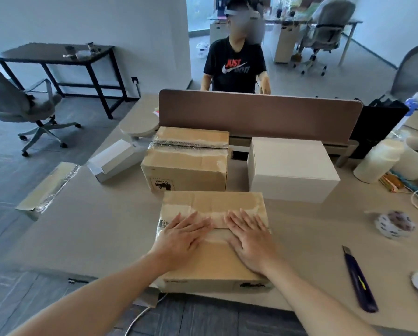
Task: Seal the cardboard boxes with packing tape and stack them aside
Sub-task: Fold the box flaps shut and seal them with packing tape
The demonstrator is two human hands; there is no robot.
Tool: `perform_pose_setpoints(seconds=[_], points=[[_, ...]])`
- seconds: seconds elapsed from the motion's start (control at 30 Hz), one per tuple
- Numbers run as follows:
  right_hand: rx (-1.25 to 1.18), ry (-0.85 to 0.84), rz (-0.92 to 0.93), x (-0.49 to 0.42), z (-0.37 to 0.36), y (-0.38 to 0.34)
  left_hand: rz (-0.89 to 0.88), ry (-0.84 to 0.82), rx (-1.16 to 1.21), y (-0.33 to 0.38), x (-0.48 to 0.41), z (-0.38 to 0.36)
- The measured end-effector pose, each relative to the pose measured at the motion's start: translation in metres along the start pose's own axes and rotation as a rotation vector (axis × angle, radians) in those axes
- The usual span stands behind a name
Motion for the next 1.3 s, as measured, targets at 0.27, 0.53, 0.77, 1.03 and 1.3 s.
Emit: perform_pose_setpoints(seconds=[0.27,0.53,0.77,1.03,1.3], points=[[-0.393,0.05,-0.555,0.006,0.016,0.018,0.654,0.113,0.556,-0.042,0.022,0.005],[-0.551,0.098,-0.768,-0.005,0.006,0.043,0.887,0.136,0.93,-0.051,0.021,-0.001],[-0.843,0.021,-0.938,0.006,0.001,0.047,0.988,0.136,0.94,-0.049,0.021,-0.002],[-0.352,0.021,-0.773,-0.007,0.012,0.024,1.05,0.267,0.813,-0.045,0.036,0.01],[-0.408,-0.015,-0.575,-0.069,0.012,-0.046,1.207,0.433,0.71,-0.098,0.088,0.07]])
Point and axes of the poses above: each hand's wrist, its own x-axis away from the middle knuckle, its own z-axis out of the back of the hand, y = z × x, the point moved 3 cm from there along -x, towards the middle knuckle, and after that the axes turned 10 degrees about y, right-handed, at the moved point
